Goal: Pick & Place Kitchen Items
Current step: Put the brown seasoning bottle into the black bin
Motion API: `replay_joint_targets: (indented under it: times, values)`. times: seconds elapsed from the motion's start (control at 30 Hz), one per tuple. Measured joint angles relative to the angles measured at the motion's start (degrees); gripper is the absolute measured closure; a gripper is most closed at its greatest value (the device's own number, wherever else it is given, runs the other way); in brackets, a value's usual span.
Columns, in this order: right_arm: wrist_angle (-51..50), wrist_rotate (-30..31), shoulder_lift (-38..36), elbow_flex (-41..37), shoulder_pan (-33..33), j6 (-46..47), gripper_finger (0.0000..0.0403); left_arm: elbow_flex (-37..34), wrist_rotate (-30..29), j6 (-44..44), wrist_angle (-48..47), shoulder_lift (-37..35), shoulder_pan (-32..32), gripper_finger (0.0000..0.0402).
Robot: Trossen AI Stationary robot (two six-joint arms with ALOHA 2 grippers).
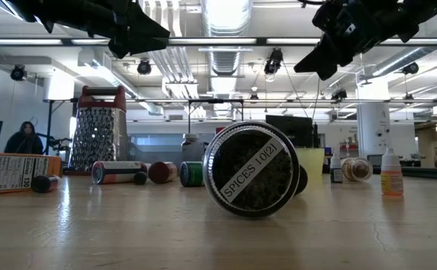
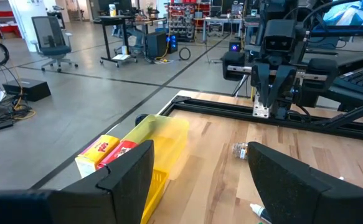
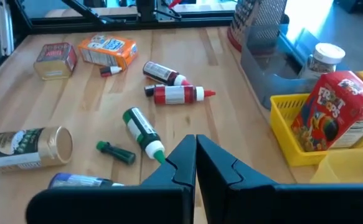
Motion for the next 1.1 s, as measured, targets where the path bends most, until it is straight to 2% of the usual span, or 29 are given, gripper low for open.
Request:
replay_joint_targets:
  times: [0.17,0.33,0.47,0.57,0.73,1.1]
  values:
    - [0.31,0.03,0.02,0.0,-0.02,1.47,0.0382,0.0,0.0,0.0,0.0,0.01,0.0,0.0138]
    - [-0.36,0.13,0.04,1.5,-0.01,3.14,0.0339,0.0,0.0,0.0,0.0,0.0,0.0,0.0138]
    - [-12.57,-0.05,0.04,5.78,1.09,3.08,0.0304,0.0,0.0,0.0,0.0,-0.01,0.01,0.0138]
    - [-18.23,3.4,0.04,6.97,5.12,3.03,0.0293,0.0,0.01,0.0,0.0,0.0,0.0,0.0138]
    - [-21.53,12.84,0.04,7.88,11.86,4.38,0.0303,0.0,0.02,0.0,0.0,-0.01,0.0,0.0138]
    - [-22.72,13.73,0.02,8.57,14.24,8.6,0.034,0.0,0.0,-0.01,0.0,-0.01,0.01,0.0138]
